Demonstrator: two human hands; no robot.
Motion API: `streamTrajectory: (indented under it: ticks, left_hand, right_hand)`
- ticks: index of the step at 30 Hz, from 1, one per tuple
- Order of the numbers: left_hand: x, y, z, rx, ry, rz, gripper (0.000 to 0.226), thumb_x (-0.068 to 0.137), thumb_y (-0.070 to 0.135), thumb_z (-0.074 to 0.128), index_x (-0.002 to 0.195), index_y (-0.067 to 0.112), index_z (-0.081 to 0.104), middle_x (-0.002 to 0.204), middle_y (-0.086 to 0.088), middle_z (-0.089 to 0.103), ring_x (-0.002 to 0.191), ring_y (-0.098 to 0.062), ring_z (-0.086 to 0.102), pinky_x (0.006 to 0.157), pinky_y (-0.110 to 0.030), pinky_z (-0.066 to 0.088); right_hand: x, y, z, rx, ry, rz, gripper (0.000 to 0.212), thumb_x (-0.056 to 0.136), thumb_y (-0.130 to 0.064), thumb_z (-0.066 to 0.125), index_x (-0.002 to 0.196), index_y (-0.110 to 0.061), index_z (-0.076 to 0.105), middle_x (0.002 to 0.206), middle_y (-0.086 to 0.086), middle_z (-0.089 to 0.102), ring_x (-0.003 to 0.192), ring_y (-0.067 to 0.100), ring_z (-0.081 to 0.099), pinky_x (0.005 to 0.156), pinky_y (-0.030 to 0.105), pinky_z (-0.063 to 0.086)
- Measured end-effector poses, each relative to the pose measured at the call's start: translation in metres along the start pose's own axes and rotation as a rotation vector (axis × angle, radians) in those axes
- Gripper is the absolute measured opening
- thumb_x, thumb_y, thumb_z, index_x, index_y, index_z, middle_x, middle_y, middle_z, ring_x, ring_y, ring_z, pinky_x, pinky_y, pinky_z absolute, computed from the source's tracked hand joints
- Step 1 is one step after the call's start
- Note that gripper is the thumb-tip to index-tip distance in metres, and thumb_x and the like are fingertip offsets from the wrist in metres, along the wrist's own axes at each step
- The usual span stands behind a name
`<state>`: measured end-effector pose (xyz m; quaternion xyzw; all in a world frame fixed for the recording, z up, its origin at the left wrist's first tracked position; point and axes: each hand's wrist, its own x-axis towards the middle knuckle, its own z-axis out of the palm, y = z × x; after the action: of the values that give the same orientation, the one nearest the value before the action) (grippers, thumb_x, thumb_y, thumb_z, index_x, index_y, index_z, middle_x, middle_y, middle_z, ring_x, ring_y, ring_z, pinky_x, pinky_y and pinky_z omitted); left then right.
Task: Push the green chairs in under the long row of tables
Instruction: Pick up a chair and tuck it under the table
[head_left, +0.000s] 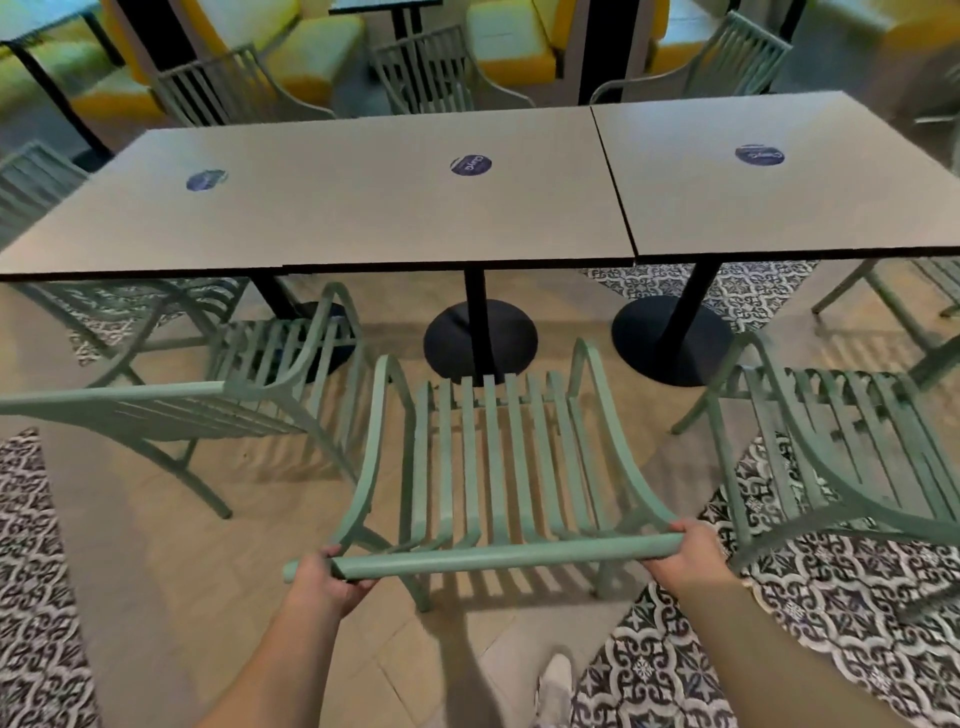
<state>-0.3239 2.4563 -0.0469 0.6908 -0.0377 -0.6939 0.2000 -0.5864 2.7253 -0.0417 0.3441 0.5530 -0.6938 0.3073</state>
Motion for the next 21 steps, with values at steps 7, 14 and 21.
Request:
streamTrajectory:
  ticks: [7, 14, 21]
  left_hand:
    - [0.001, 0.04, 0.054, 0.014, 0.036, 0.022, 0.028, 0.097, 0.01, 0.045, 0.124, 0.003, 0.045, 0.141, -0.015, 0.045, 0.128, -0.034, 0.047, 0.1, -0.052, 0.041]
    - [0.016, 0.094, 0.101, 0.034, 0.027, 0.037, 0.04, 0.1, 0.012, 0.038, 0.139, 0.003, 0.041, 0.144, -0.014, 0.045, 0.132, -0.032, 0.044, 0.106, -0.051, 0.037]
    - [0.03, 0.141, 0.133, 0.106, 0.005, 0.062, 0.046, 0.099, 0.015, 0.042, 0.142, 0.001, 0.038, 0.14, -0.018, 0.048, 0.129, -0.035, 0.046, 0.107, -0.052, 0.037]
  right_hand:
    - [0.036, -0.026, 0.06, 0.072, 0.073, 0.176, 0.045, 0.093, -0.009, 0.044, 0.137, -0.005, 0.041, 0.093, 0.016, 0.052, 0.078, 0.03, 0.052, 0.094, 0.054, 0.044]
    - [0.058, -0.034, 0.118, 0.102, 0.088, 0.201, 0.046, 0.085, -0.008, 0.053, 0.13, -0.007, 0.046, 0.125, 0.017, 0.049, 0.116, 0.038, 0.05, 0.088, 0.055, 0.05]
    - [0.075, -0.036, 0.169, 0.117, 0.099, 0.188, 0.026, 0.089, -0.007, 0.051, 0.115, -0.009, 0.046, 0.132, 0.019, 0.048, 0.109, 0.039, 0.05, 0.088, 0.053, 0.048]
